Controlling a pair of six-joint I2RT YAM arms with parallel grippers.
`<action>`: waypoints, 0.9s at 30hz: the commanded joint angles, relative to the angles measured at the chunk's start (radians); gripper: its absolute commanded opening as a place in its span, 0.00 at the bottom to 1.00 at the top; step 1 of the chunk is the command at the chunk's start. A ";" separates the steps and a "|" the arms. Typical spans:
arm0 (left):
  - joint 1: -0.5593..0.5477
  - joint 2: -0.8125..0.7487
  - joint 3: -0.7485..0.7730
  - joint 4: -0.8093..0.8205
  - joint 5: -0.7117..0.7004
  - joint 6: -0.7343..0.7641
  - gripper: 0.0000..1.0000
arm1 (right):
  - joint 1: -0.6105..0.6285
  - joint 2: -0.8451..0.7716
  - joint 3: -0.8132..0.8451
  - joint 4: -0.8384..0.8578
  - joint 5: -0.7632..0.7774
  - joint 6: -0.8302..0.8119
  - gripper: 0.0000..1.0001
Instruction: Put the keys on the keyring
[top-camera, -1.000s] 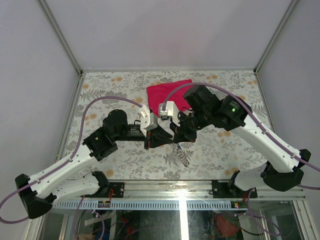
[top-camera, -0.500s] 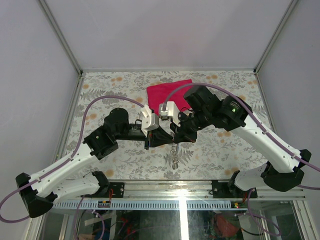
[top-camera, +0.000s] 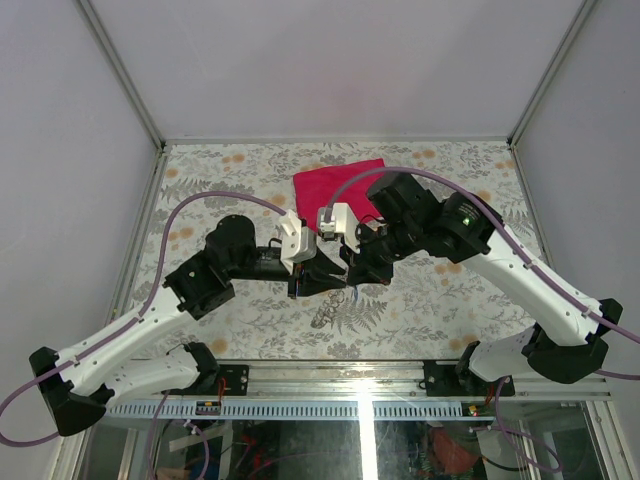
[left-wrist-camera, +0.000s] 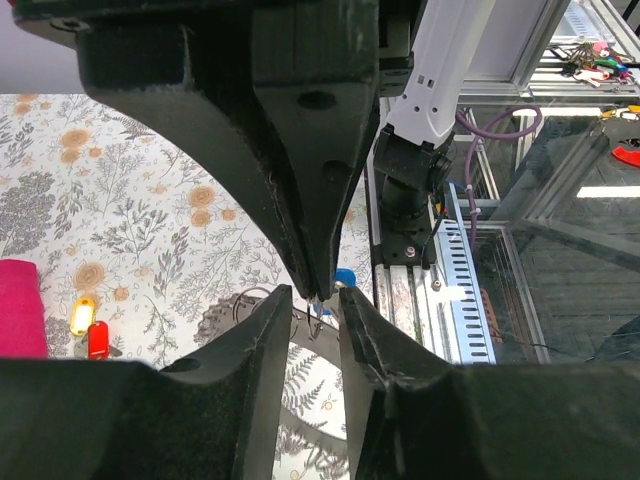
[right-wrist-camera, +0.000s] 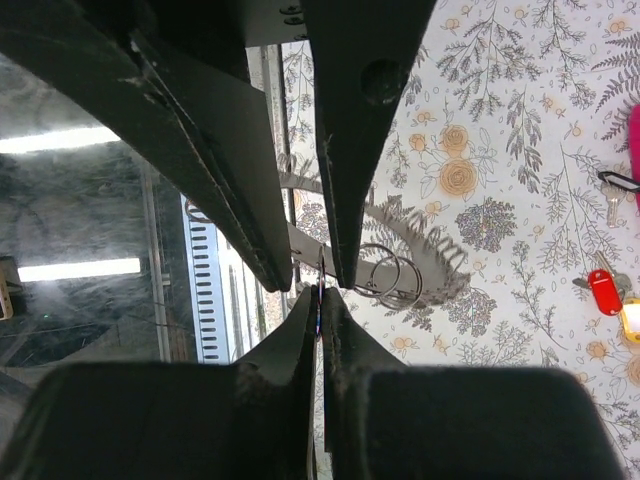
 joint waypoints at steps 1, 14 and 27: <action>-0.003 -0.015 0.036 0.011 0.008 0.016 0.28 | 0.010 -0.043 0.007 0.043 0.006 0.000 0.00; -0.002 0.000 0.031 0.000 0.000 0.030 0.25 | 0.010 -0.055 0.008 0.047 -0.002 0.003 0.00; -0.003 0.023 0.054 0.000 0.021 0.039 0.15 | 0.011 -0.050 -0.012 0.070 -0.021 0.004 0.00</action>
